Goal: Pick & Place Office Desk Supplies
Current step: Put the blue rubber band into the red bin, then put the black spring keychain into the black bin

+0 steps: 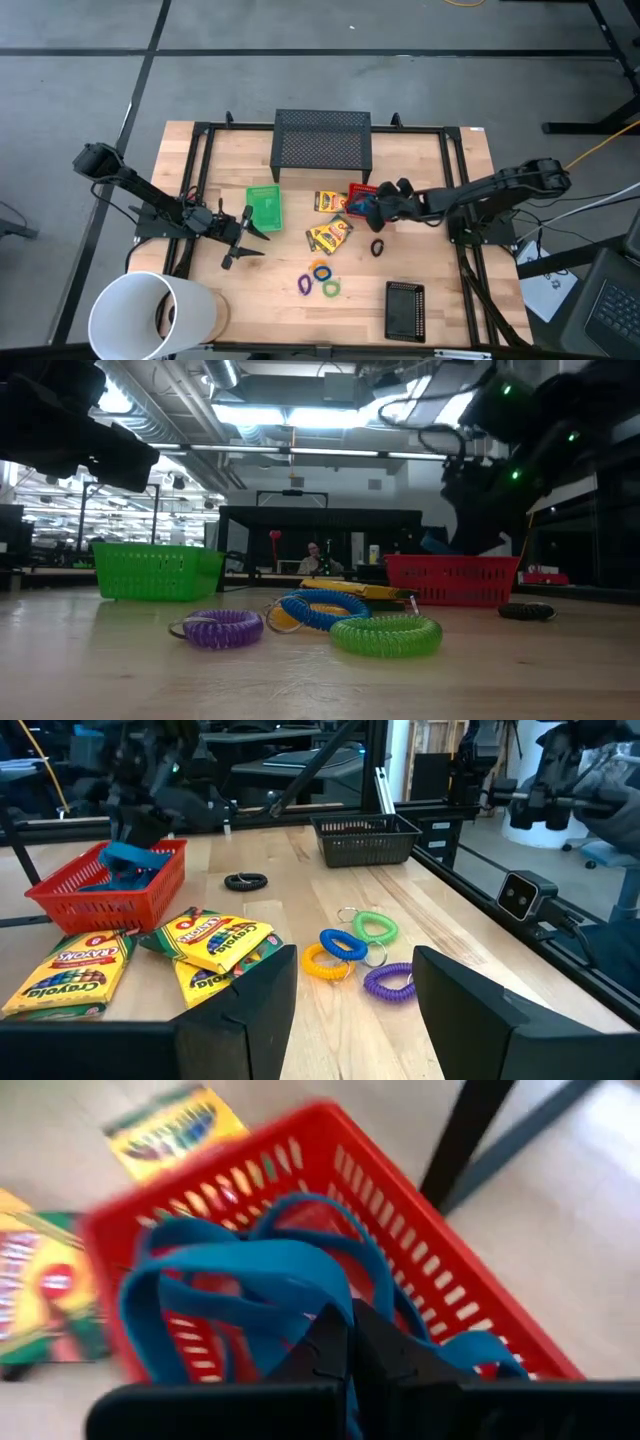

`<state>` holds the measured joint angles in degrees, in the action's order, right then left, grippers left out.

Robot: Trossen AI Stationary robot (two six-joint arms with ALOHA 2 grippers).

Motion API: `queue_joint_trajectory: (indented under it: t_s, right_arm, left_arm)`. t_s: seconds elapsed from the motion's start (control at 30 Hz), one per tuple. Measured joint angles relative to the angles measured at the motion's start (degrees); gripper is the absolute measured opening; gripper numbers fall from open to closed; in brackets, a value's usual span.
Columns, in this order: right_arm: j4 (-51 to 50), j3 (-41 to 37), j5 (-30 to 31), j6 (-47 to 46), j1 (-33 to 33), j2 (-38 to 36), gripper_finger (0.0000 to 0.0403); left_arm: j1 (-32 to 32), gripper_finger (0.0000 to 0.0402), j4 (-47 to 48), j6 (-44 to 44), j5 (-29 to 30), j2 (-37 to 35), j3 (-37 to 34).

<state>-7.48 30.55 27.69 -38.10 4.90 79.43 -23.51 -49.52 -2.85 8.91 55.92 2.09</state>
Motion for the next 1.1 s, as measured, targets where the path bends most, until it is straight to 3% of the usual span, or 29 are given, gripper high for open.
queue_joint_trajectory:
  t_s: [0.4,0.8,0.93,1.1]
  right_arm:
    - [7.3,0.0,-0.4,3.9,-2.7,2.7,0.0008]
    - [7.6,0.4,-3.3,3.6,-2.7,2.7,0.0187]
    - [2.6,3.6,-3.3,3.6,-2.7,2.7,0.0209]
    - [-10.1,11.1,-3.3,3.7,-2.7,2.6,0.0207]
  left_arm:
    - [0.0,0.0196,0.0,0.0,0.0,0.0,0.0]
    - [0.0,0.0196,0.6,-0.7,0.0,0.0,0.0]
    - [0.0,0.0196,0.6,-0.9,0.0,0.0,0.0]
    - [0.0,0.0196,0.6,-0.6,0.0,0.0,0.0]
